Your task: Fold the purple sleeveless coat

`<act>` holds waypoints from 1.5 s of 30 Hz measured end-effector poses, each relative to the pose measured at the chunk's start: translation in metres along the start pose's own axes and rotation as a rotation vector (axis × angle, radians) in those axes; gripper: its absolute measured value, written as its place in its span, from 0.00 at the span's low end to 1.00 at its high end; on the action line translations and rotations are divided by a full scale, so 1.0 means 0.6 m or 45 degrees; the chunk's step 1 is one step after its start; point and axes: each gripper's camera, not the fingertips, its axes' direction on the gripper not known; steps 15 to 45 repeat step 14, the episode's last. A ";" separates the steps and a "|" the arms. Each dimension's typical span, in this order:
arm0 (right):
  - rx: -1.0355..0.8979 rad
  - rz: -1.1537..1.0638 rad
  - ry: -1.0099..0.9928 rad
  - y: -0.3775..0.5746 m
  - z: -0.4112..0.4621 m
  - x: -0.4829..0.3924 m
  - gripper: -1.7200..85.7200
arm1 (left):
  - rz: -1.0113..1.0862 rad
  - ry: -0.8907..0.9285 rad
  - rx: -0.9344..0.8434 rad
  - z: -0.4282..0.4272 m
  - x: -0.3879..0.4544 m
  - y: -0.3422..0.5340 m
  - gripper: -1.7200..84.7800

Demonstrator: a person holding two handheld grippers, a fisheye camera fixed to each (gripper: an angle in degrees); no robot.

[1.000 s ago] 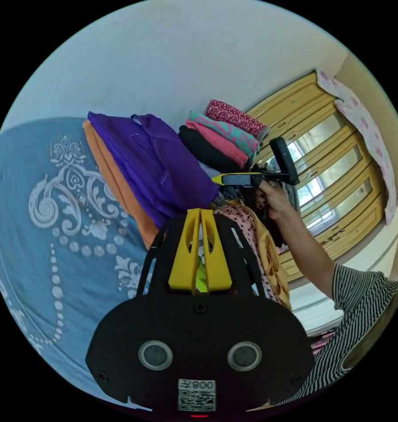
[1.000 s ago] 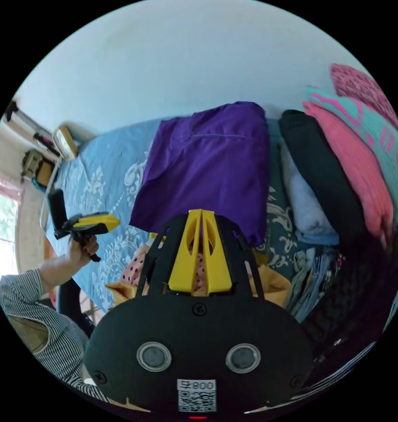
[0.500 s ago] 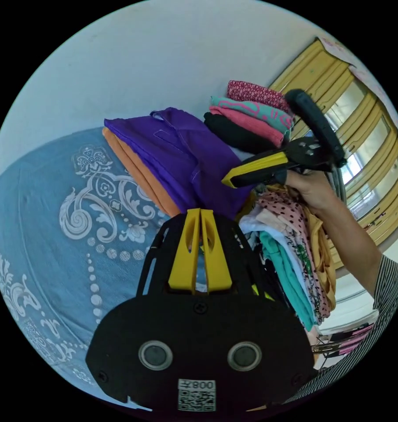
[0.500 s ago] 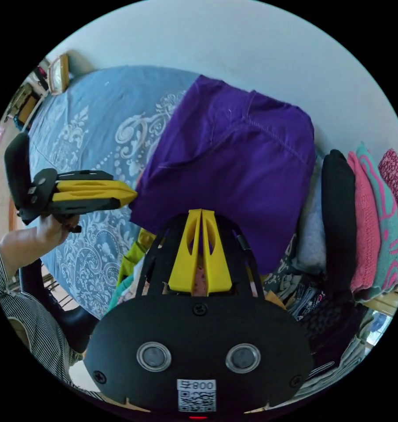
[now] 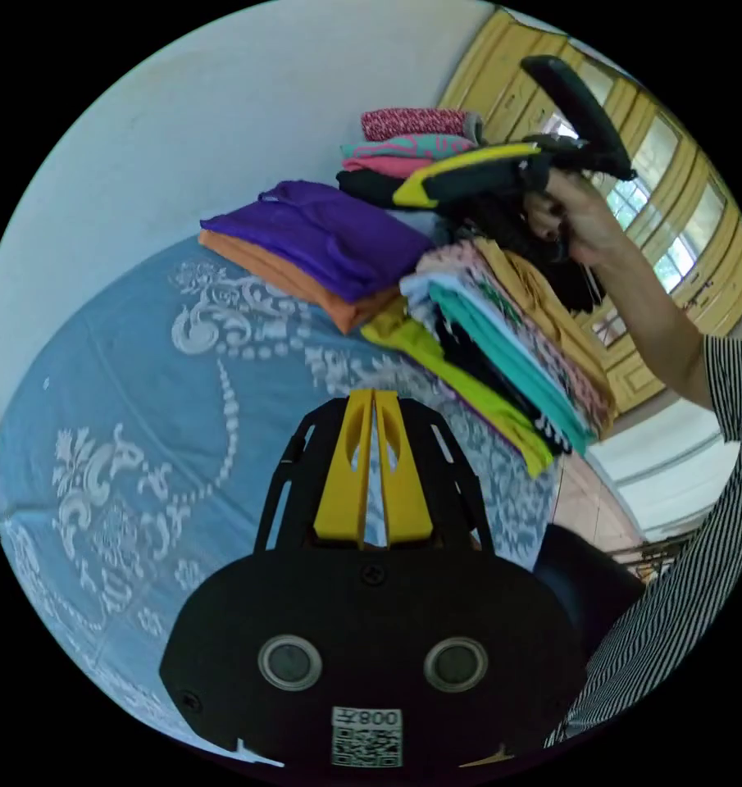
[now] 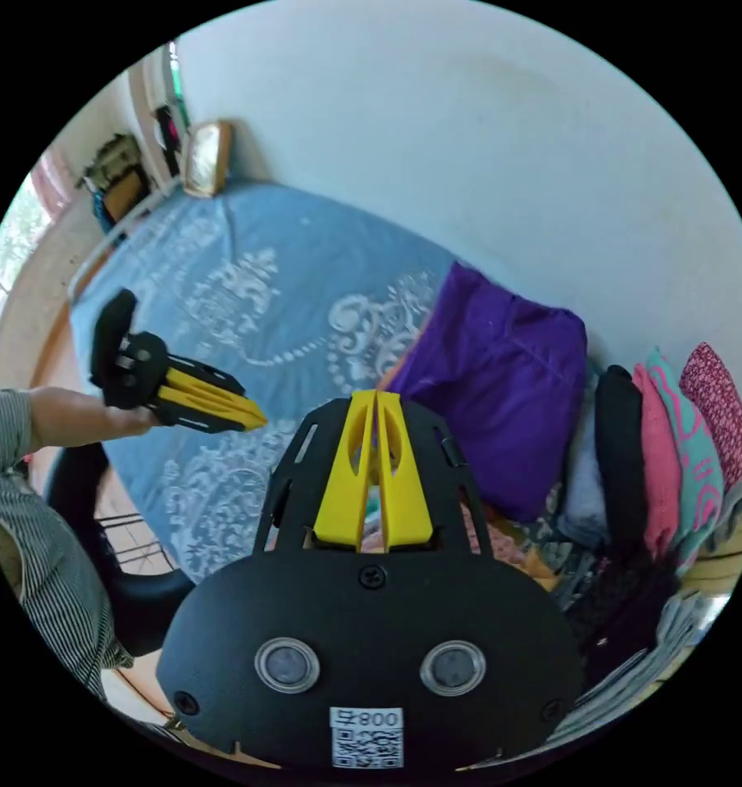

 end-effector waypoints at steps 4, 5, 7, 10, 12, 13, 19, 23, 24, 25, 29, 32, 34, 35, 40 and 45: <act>0.040 0.047 -0.171 0.135 -0.015 -0.146 0.02 | -0.070 -0.071 -0.180 -0.013 0.068 0.126 0.02; 0.005 0.069 -0.175 0.155 -0.005 -0.167 0.02 | -0.112 -0.082 -0.227 -0.013 0.084 0.158 0.02; -0.156 0.143 -0.212 0.233 0.038 -0.242 0.02 | -0.185 -0.081 -0.281 -0.010 0.102 0.198 0.02; -0.306 0.233 -0.290 0.318 0.083 -0.308 0.02 | -0.213 -0.111 -0.364 0.014 0.131 0.240 0.02; -0.424 0.250 -0.269 0.357 0.110 -0.338 0.02 | -0.204 -0.127 -0.467 0.045 0.145 0.253 0.02; -0.414 0.286 -0.214 0.381 0.113 -0.350 0.02 | -0.180 -0.155 -0.432 0.048 0.156 0.257 0.02; -0.361 0.289 -0.199 0.393 0.104 -0.356 0.02 | -0.149 -0.166 -0.443 0.053 0.164 0.260 0.02; -0.361 0.289 -0.199 0.393 0.104 -0.356 0.02 | -0.149 -0.166 -0.443 0.053 0.164 0.260 0.02; -0.361 0.289 -0.199 0.393 0.104 -0.356 0.02 | -0.149 -0.166 -0.443 0.053 0.164 0.260 0.02; -0.361 0.289 -0.199 0.393 0.104 -0.356 0.02 | -0.149 -0.166 -0.443 0.053 0.164 0.260 0.02; -0.361 0.289 -0.199 0.393 0.104 -0.356 0.02 | -0.149 -0.166 -0.443 0.053 0.164 0.260 0.02; -0.361 0.289 -0.199 0.393 0.104 -0.356 0.02 | -0.149 -0.166 -0.443 0.053 0.164 0.260 0.02; -0.361 0.289 -0.199 0.393 0.104 -0.356 0.02 | -0.149 -0.166 -0.443 0.053 0.164 0.260 0.02; -0.361 0.289 -0.199 0.393 0.104 -0.356 0.02 | -0.149 -0.166 -0.443 0.053 0.164 0.260 0.02; -0.361 0.289 -0.199 0.393 0.104 -0.356 0.02 | -0.149 -0.166 -0.443 0.053 0.164 0.260 0.02; -0.361 0.289 -0.199 0.393 0.104 -0.356 0.02 | -0.149 -0.166 -0.443 0.053 0.164 0.260 0.02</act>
